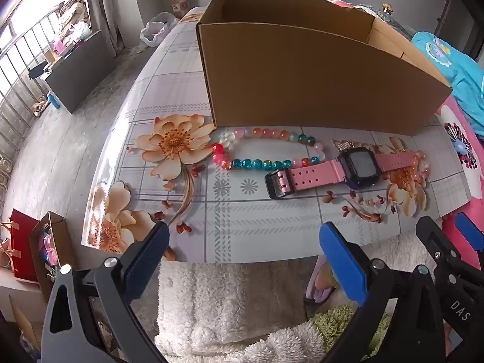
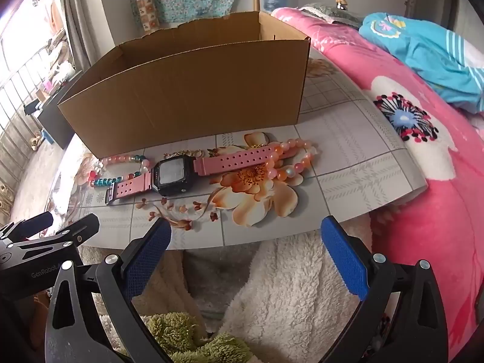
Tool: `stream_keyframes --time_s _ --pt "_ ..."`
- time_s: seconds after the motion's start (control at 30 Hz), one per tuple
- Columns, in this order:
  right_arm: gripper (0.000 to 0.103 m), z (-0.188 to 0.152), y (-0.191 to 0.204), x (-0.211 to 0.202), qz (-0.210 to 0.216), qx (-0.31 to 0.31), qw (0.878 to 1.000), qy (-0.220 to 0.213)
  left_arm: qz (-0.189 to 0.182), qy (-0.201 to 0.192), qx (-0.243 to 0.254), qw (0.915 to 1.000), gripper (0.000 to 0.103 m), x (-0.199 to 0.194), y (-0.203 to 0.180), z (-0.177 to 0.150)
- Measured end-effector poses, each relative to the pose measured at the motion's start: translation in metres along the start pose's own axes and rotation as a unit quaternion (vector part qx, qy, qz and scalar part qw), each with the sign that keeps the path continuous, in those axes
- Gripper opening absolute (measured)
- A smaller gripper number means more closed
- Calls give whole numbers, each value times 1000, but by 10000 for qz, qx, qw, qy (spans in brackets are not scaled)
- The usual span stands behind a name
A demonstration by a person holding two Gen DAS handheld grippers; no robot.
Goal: Organize jewelry
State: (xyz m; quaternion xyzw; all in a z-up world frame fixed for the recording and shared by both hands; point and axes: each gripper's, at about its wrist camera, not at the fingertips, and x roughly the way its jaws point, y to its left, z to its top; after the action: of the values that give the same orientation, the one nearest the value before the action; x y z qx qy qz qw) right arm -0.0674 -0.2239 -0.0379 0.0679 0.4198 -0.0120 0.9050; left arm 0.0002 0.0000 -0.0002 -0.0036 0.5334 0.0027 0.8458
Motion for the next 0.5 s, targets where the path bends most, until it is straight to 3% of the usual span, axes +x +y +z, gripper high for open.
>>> stream_keyframes --time_s 0.5 --pt "95 0 -1 -3 -2 -7 10000 -8 19 -3 41 10000 97 -1 -1 1"
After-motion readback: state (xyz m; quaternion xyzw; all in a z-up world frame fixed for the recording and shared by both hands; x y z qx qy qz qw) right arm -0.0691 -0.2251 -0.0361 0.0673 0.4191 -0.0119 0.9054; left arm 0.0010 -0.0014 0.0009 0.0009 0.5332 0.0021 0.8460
